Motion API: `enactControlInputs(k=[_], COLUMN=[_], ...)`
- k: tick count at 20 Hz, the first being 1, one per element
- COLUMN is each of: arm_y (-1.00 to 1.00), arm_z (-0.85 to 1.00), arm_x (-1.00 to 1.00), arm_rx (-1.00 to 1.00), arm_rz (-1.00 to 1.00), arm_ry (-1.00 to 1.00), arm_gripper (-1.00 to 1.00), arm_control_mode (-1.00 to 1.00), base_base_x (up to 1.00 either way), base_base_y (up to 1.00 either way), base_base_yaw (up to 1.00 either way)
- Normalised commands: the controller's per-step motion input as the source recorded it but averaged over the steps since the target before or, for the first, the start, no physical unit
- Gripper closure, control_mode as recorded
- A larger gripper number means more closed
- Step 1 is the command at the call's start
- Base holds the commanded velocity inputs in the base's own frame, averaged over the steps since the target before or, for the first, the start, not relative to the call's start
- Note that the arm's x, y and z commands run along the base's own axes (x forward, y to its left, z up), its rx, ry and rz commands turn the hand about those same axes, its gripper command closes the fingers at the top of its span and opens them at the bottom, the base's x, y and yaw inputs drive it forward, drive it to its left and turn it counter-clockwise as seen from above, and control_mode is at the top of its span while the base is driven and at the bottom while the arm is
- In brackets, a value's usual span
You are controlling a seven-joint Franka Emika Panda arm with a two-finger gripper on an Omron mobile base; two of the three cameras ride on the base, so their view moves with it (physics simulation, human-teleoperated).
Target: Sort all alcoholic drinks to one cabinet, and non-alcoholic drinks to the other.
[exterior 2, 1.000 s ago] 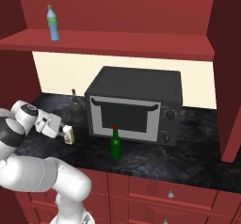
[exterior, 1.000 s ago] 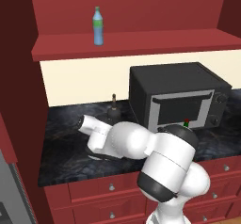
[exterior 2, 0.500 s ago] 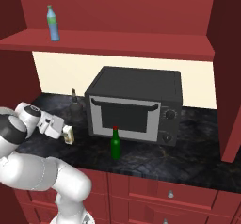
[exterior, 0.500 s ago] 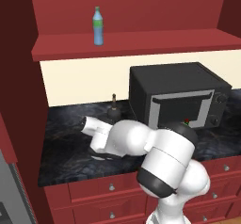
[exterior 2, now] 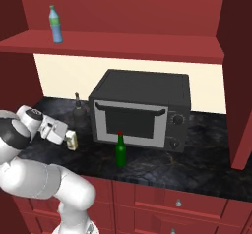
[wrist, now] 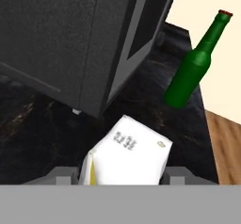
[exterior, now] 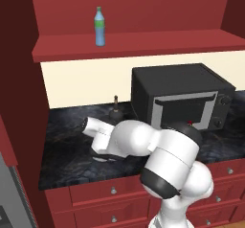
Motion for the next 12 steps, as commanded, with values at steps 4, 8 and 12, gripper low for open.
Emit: enactControlInputs(k=[4,8,12], arm_y=[-0.24,-0.21,-0.27], arm_z=[0.77,0.87,0.75], arm_x=[-0.45,-0.39,-0.27], arm_rx=[0.02,0.04,0.05], arm_rz=[0.0,0.03,0.12], arm_ry=[0.0,0.02,0.08], arm_gripper=[1.0,1.0,1.0], arm_control_mode=[-1.0,-1.0,-1.0], base_base_x=[0.0,0.0,0.0], base_base_y=[0.0,0.0,0.0], base_base_yaw=[0.0,0.0,0.0])
